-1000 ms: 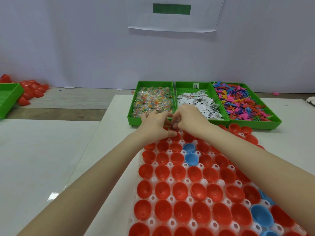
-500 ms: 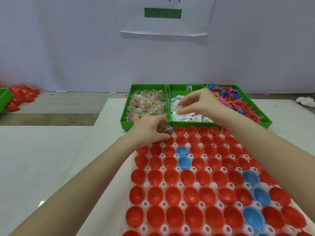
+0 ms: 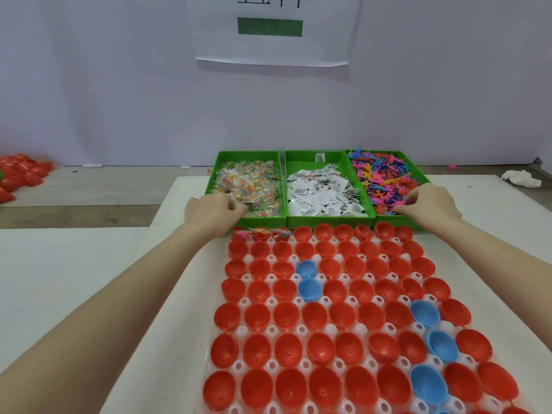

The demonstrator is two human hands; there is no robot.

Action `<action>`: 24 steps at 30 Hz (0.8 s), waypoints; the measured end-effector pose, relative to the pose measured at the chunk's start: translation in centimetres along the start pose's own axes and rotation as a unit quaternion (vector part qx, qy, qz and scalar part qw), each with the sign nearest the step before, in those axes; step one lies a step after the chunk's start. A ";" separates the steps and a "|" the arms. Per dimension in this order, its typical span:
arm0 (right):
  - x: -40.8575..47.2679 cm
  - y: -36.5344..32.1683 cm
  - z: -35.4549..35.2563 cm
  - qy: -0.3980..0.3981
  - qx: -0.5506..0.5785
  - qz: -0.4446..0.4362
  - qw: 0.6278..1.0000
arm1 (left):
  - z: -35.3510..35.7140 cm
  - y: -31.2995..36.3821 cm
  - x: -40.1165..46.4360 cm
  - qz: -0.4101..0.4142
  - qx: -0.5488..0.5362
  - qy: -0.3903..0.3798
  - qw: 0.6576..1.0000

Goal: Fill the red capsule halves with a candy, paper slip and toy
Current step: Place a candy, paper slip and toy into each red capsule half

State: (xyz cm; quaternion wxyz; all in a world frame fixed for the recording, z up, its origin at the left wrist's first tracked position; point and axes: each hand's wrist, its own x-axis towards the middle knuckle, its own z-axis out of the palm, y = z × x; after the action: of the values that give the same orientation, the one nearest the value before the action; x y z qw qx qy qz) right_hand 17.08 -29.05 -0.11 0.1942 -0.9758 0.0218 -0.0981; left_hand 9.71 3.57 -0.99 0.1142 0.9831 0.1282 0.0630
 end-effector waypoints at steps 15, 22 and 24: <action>0.1 -1.0 -0.3 0.102 0.104 -0.007 0.989 | 0.5 0.5 1.0 -0.075 -0.092 0.001 0.993; 0.4 -3.3 -0.6 0.042 0.263 0.085 0.960 | 0.8 0.6 0.7 -0.041 -0.149 0.039 0.987; 0.2 -4.3 -0.7 0.009 0.333 0.122 0.935 | 0.8 0.5 0.5 -0.032 -0.188 0.050 0.980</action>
State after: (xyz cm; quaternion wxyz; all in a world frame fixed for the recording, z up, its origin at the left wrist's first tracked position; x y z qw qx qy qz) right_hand 17.19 -25.33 2.26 0.5187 -0.8439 0.1083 -0.0840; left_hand 10.49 3.03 -1.62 0.2921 0.9353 0.1510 0.1310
